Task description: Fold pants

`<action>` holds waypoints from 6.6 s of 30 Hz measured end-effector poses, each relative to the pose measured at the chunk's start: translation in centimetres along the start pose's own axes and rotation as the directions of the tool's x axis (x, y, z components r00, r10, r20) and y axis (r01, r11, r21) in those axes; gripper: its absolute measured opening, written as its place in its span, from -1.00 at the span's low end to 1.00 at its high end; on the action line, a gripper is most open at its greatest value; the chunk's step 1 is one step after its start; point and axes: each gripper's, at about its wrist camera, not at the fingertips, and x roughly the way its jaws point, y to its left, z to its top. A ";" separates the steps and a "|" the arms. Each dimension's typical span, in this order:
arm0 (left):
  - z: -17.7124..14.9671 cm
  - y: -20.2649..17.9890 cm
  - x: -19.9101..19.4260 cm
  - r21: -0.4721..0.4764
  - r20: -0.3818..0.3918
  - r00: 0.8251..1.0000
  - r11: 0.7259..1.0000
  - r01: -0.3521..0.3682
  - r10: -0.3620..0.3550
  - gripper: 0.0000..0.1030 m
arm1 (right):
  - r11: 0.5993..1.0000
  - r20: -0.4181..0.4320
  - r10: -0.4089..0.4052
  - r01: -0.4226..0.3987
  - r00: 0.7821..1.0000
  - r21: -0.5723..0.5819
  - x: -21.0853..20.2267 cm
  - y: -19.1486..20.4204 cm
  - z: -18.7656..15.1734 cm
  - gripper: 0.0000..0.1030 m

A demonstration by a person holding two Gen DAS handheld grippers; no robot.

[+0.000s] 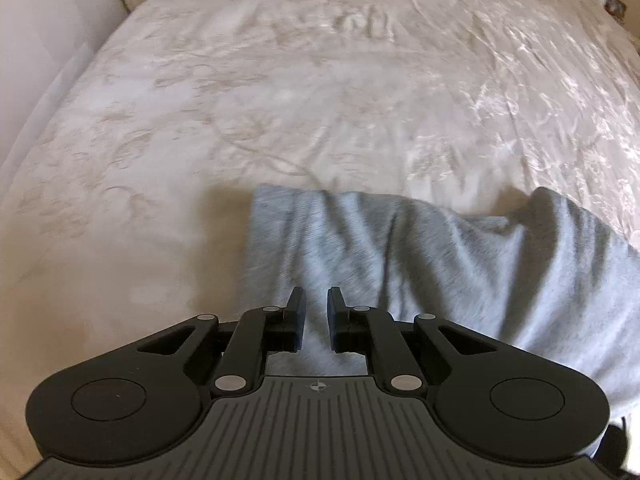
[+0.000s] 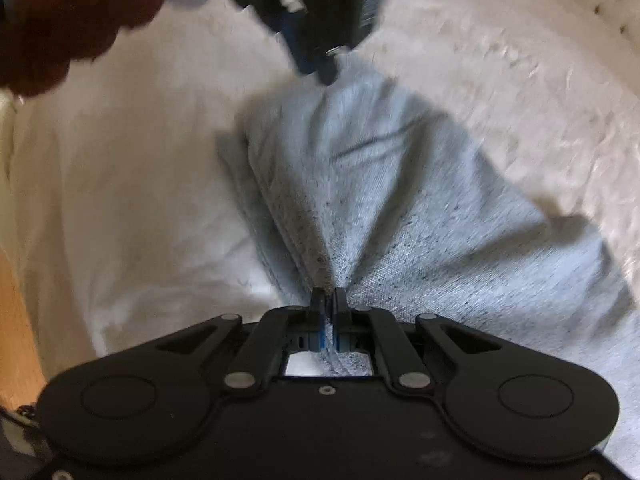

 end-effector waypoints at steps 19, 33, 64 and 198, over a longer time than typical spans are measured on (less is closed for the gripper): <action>-4.4 0.2 4.9 0.064 -0.073 0.996 0.997 -0.053 0.058 -0.73 | 0.986 0.079 -0.025 0.011 0.997 0.167 -4.3 -11.1 2.1 -0.53; -5.7 0.7 5.1 0.071 -0.116 0.991 0.996 -0.061 0.069 -0.73 | 0.941 -0.055 -0.122 0.133 0.991 0.310 2.6 -27.9 4.3 -0.67; -6.0 -1.5 4.0 0.171 -0.007 0.993 0.979 -0.111 0.114 -0.73 | 0.897 0.006 0.052 -0.049 0.999 0.440 2.8 -24.9 4.1 -0.36; -9.0 -45.9 -2.2 0.344 -0.021 0.998 0.937 0.062 -0.059 -0.72 | 0.354 -0.030 -0.258 0.123 0.966 0.927 -23.4 -50.2 -48.5 -0.06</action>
